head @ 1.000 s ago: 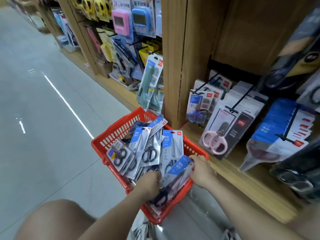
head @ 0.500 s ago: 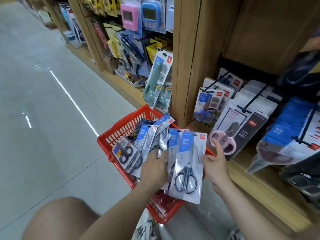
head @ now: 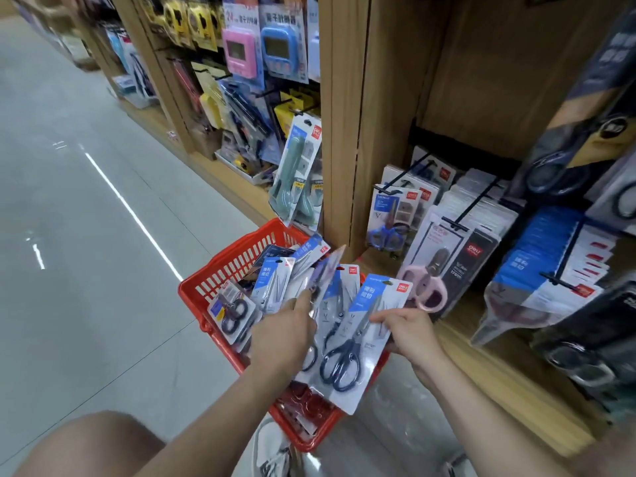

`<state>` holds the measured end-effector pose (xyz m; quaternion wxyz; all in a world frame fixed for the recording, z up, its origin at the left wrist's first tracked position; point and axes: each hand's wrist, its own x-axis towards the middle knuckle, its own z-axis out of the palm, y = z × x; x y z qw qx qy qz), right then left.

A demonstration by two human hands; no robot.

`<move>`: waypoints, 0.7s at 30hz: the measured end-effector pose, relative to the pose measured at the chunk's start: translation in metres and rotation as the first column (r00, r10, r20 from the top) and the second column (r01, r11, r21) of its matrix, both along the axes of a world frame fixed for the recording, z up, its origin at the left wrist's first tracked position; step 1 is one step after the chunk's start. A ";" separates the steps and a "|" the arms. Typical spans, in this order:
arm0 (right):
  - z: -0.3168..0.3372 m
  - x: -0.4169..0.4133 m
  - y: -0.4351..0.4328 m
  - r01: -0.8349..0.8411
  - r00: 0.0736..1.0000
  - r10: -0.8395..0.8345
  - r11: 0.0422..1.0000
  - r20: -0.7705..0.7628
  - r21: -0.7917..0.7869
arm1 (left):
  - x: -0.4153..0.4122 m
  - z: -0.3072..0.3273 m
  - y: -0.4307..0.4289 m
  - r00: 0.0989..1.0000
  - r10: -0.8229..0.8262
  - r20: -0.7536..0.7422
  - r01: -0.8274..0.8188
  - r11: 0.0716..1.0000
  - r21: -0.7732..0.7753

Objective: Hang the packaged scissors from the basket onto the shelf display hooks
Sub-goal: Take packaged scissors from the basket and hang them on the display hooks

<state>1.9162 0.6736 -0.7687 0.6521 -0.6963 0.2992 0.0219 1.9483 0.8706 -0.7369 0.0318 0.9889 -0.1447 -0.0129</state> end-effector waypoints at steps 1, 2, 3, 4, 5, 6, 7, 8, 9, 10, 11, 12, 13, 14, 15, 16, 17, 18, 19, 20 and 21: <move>0.004 0.002 0.006 0.008 1.000 -0.006 0.998 -0.022 0.070 | -0.009 0.012 -0.003 0.999 -0.038 0.033 0.038 0.999 0.002; 0.006 0.003 0.012 0.010 0.999 -0.005 0.990 -0.036 0.140 | -0.018 0.019 -0.004 0.991 -0.110 0.072 0.111 0.994 -0.007; 0.010 0.004 0.017 0.023 0.999 -0.015 0.979 -0.040 0.200 | -0.029 0.025 -0.006 0.975 -0.203 0.092 0.205 0.979 -0.011; 0.013 0.003 0.021 0.044 0.999 -0.042 0.967 -0.016 0.249 | -0.042 0.027 -0.006 0.952 -0.292 0.087 0.294 0.956 -0.012; 0.017 0.001 0.024 0.063 0.998 -0.069 0.958 0.012 0.280 | -0.054 0.030 -0.007 0.926 -0.372 0.067 0.374 0.927 -0.010; 0.020 -0.001 0.024 0.069 0.994 -0.089 0.957 0.059 0.280 | -0.064 0.033 -0.007 0.900 -0.433 0.053 0.434 0.901 -0.018; 0.025 -0.006 0.023 0.065 0.990 -0.094 0.964 0.103 0.256 | -0.072 0.037 -0.007 0.880 -0.474 0.034 0.475 0.879 -0.036; 0.032 -0.010 0.020 0.039 0.986 -0.073 0.974 0.148 0.221 | -0.077 0.042 -0.006 0.867 -0.499 -0.002 0.498 0.865 -0.061; 0.040 -0.015 0.016 0.017 0.983 -0.049 0.984 0.175 0.180 | -0.080 0.052 -0.006 0.867 -0.498 -0.019 0.493 0.861 -0.124; 0.047 -0.019 0.011 -0.001 0.979 -0.028 0.990 0.203 0.141 | -0.079 0.059 -0.005 0.880 -0.474 -0.032 0.461 0.867 -0.190; 0.056 -0.023 0.006 -0.009 0.975 -0.017 0.994 0.222 0.113 | -0.078 0.061 -0.003 0.890 -0.455 -0.036 0.434 0.868 -0.240; 0.062 -0.026 0.000 -0.014 0.969 -0.009 0.996 0.246 0.091 | -0.076 0.064 0.000 0.909 -0.415 -0.024 0.382 0.856 -0.350; 0.071 -0.029 -0.004 -0.026 0.962 0.004 0.997 0.272 0.077 | -0.073 0.071 -0.001 0.926 -0.373 -0.065 0.302 0.832 -0.466; 0.081 -0.032 -0.006 -0.035 0.954 0.018 0.998 0.300 0.053 | -0.068 0.080 -0.006 0.945 -0.322 -0.054 0.231 0.776 -0.587; 0.092 -0.036 -0.008 -0.052 0.947 0.042 0.998 0.320 0.025 | -0.062 0.091 -0.013 0.968 -0.250 -0.010 0.169 0.682 -0.712; 0.101 -0.039 -0.010 -0.081 0.940 0.081 0.997 0.332 -0.013 | -0.055 0.103 -0.021 0.983 -0.184 0.023 0.128 0.582 -0.803; 0.111 -0.044 -0.014 -0.112 0.930 0.121 0.993 0.346 -0.046 | -0.047 0.115 -0.030 0.990 -0.144 0.014 0.083 0.484 -0.871; 0.122 -0.049 -0.017 -0.136 0.920 0.156 0.987 0.359 -0.081 | -0.040 0.127 -0.040 0.990 -0.141 -0.032 0.026 0.388 -0.921; 0.131 -0.056 -0.021 -0.162 0.912 0.192 0.980 0.363 -0.112 | -0.033 0.140 -0.049 0.981 -0.176 -0.078 -0.023 0.292 -0.956; 0.140 -0.063 -0.026 -0.187 0.907 0.224 0.973 0.357 -0.136 | -0.028 0.151 -0.057 0.966 -0.227 -0.127 -0.080 0.205 -0.975; 0.150 -0.072 -0.030 -0.198 0.902 0.247 0.965 0.354 -0.169 | -0.024 0.161 -0.065 0.944 -0.284 -0.171 -0.141 0.125 -0.982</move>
